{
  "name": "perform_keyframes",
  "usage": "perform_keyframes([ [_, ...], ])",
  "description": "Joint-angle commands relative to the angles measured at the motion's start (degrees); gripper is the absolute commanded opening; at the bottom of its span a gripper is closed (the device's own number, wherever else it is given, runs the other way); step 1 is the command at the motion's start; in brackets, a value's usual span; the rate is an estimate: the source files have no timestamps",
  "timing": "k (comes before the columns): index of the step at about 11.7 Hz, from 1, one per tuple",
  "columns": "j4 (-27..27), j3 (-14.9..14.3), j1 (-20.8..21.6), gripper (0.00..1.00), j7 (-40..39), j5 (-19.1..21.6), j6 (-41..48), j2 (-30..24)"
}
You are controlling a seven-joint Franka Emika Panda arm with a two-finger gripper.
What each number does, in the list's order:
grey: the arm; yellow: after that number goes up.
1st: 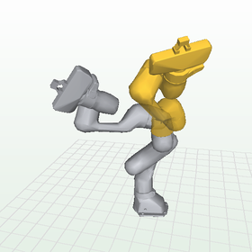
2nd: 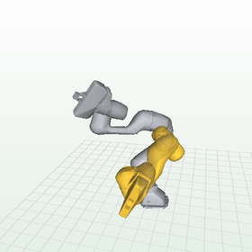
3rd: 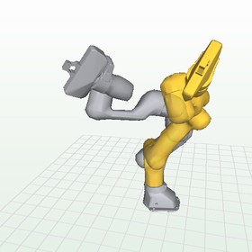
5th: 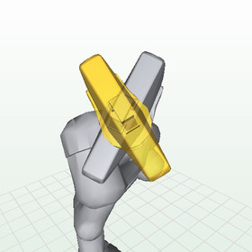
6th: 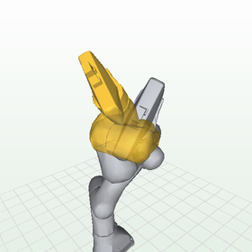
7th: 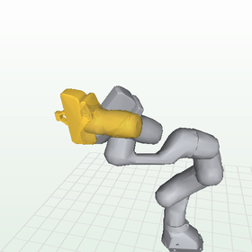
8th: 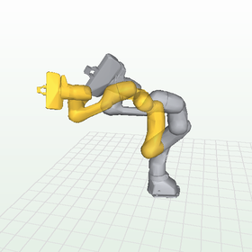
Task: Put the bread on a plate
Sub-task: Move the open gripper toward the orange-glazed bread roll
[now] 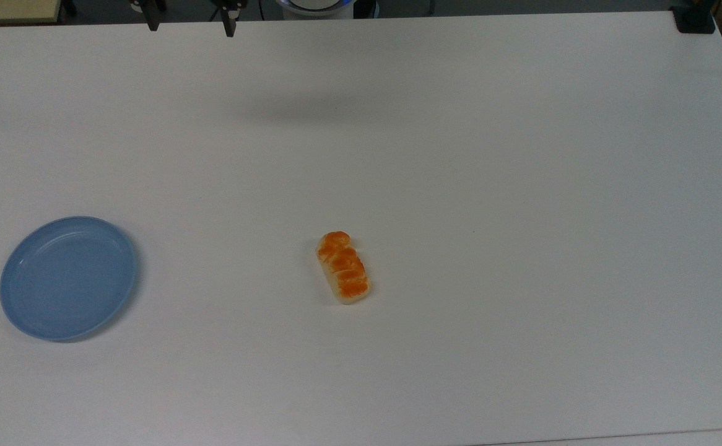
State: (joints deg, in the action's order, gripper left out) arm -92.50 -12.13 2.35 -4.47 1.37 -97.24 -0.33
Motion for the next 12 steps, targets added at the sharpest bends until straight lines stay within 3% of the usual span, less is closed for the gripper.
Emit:
perform_keyframes([
  [1,-0.8,-1.1,2.3,1.00,-0.6,-1.5,-0.6,-0.8],
  [12,-1.3,-1.1,3.4,1.00,-0.6,-1.5,-0.3,-0.6],
])
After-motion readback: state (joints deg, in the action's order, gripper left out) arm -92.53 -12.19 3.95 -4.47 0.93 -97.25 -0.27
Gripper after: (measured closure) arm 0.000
